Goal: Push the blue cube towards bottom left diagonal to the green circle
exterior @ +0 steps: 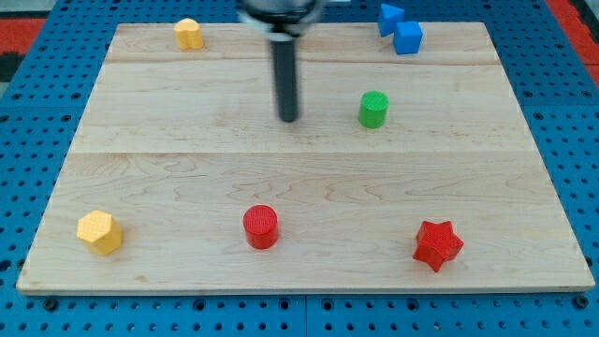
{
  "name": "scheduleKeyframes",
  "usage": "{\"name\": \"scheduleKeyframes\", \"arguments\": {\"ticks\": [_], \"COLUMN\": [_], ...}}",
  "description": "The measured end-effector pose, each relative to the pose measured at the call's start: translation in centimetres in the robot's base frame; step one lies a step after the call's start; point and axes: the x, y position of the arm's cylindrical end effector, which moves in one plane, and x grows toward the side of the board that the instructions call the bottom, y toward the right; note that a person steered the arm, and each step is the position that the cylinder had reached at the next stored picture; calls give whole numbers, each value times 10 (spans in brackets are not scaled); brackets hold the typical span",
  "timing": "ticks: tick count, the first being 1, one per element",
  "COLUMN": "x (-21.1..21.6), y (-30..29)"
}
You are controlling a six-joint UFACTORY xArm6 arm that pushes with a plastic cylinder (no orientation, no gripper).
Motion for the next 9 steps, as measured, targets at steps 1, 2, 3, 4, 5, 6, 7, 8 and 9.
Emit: {"name": "scheduleKeyframes", "arguments": {"ticks": [1, 2, 3, 4, 5, 6, 7, 8, 9], "x": [-3, -7, -37, -43, -105, -185, -185, -186, -158], "y": [78, 81, 67, 133, 198, 241, 241, 162, 81]}}
